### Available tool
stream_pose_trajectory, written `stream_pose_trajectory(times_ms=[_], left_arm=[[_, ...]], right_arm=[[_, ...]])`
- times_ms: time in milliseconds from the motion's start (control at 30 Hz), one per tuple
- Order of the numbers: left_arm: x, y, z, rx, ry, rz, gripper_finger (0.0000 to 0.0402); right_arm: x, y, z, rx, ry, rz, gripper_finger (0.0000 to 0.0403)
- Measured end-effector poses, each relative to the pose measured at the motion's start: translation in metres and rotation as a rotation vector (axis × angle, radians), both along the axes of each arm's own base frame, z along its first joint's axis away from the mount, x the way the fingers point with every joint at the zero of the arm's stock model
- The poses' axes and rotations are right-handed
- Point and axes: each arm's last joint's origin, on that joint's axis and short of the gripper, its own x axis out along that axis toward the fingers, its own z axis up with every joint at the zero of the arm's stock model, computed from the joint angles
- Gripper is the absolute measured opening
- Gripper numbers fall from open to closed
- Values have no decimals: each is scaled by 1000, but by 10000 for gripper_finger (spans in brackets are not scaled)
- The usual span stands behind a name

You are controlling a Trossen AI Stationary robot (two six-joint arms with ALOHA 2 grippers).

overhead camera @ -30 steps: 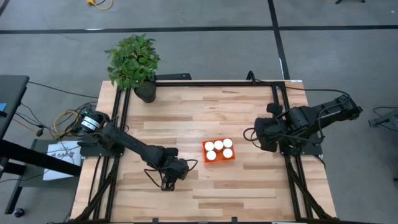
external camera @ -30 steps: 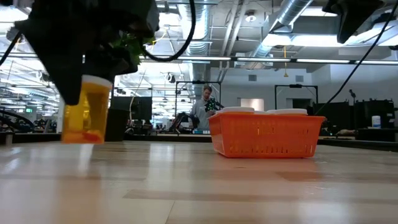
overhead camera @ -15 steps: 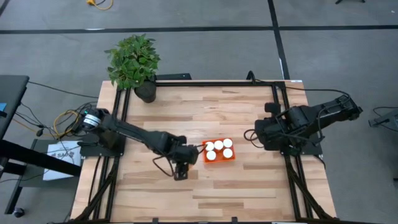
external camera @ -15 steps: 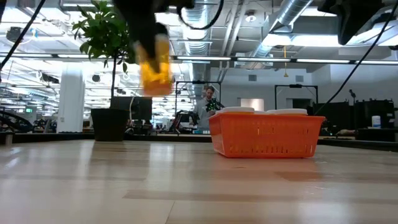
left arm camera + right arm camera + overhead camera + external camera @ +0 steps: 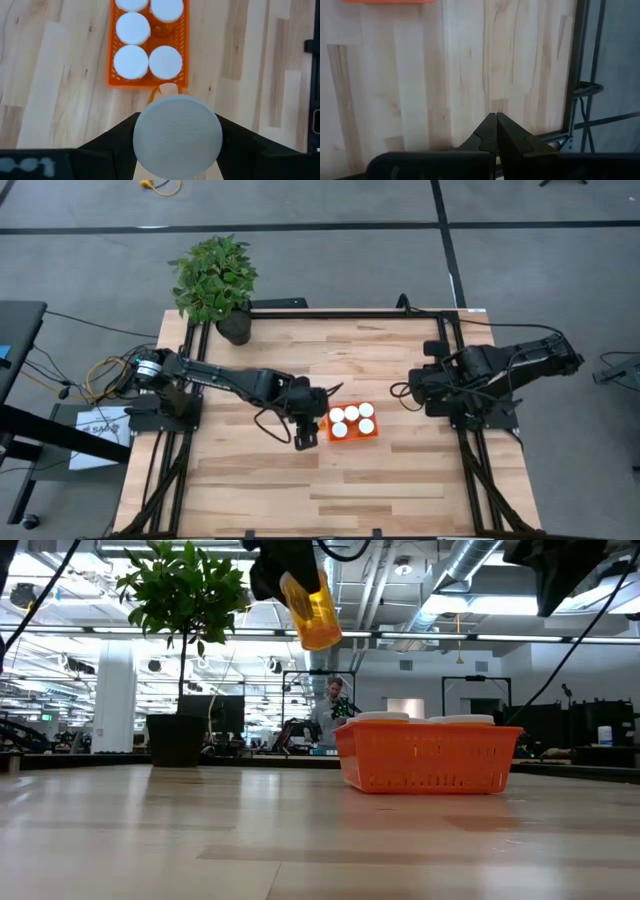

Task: Pick and place pill bottles into a basket
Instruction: Put the orange pill bottle into the orange bin

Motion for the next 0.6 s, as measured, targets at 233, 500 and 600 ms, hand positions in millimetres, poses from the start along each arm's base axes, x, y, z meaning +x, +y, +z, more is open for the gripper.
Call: stream_pose_trajectory(times_ms=[233,500,600], left_arm=[[22,5,-1,-29,13,-25,206],[77,-1,17,51,21,-156,206],[93,-1,12,74,53,-190,206]], right_arm=[[1,-5,0,-4,9,-4,0],[1,-8,0,-7,16,-3,0],[1,-8,0,-8,19,4,0]])
